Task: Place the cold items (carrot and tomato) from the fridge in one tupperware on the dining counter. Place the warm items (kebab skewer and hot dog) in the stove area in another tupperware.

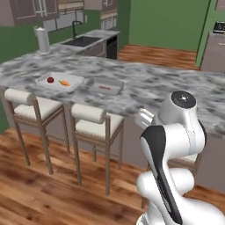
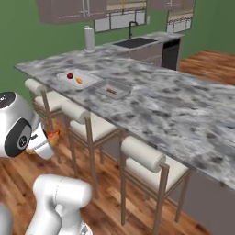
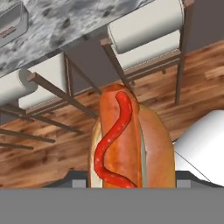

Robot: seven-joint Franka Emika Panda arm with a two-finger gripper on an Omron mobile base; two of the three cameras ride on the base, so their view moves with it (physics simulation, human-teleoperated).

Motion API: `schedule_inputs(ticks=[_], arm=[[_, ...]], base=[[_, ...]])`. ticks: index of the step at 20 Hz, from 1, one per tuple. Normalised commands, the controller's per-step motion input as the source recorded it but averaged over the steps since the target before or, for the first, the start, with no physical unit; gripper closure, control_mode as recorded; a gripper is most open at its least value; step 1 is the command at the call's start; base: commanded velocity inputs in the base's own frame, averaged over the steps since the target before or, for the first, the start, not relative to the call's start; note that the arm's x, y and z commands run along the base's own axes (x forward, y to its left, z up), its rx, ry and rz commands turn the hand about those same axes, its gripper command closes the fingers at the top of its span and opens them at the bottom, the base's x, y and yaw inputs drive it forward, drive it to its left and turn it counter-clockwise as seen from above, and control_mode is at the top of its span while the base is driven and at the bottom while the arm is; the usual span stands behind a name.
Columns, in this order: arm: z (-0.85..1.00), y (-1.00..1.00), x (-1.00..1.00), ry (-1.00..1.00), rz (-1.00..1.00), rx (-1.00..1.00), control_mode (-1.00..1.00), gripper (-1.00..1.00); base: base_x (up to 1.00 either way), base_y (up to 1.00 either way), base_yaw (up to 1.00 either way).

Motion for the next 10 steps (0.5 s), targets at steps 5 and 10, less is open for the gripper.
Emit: schedule_inputs(ticks=[5, 10], arm=[[0.0, 0.0, 0.0, 0.0, 0.0, 0.0, 1.0, 1.0], [0.0, 0.0, 0.0, 0.0, 0.0, 0.0, 1.0, 1.0]], base=[[0.78, 0.41, -0.32], [0.45, -0.23, -0.05]])
